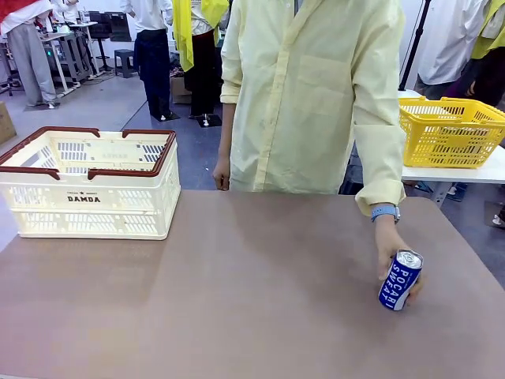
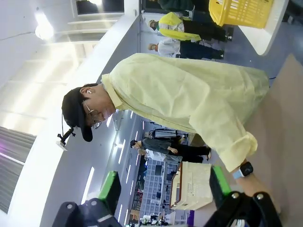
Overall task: Place the drinks into the Shopping basket.
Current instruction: Pick up one drink and place it into the Shopping basket.
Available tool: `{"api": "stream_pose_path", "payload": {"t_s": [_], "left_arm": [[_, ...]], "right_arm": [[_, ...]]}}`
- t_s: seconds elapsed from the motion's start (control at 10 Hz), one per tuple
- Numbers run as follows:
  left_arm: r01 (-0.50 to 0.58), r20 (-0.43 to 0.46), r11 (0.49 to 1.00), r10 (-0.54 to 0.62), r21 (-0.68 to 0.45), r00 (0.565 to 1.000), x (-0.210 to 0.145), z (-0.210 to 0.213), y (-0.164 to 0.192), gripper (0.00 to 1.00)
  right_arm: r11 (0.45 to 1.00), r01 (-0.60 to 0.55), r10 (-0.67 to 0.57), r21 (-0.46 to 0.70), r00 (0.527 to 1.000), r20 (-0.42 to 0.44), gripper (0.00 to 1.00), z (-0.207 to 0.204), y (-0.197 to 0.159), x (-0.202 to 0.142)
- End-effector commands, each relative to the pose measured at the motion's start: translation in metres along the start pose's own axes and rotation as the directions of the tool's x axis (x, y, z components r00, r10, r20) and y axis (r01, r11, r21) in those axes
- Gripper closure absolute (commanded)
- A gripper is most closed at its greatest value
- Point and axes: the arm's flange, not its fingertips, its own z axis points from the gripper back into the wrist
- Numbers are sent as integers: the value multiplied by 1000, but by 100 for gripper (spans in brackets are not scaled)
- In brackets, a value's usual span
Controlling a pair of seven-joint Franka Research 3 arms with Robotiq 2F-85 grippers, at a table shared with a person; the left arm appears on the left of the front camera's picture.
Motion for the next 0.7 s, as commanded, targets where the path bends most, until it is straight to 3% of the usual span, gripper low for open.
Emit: {"api": "stream_pose_path", "payload": {"t_s": [0.0,0.4,0.6], "left_arm": [[-6,-6,1000,6,-6,1000,0,2,-2,0],[-6,-6,1000,6,-6,1000,0,2,-2,0],[-6,-6,1000,6,-6,1000,0,2,-2,0]], "right_arm": [[1000,20,-20,-8,1000,-15,0,2,6,2],[1000,0,0,0,1000,0,0,0,0,0],[976,-187,156,-114,960,-234,0,-67,23,-42]]}}
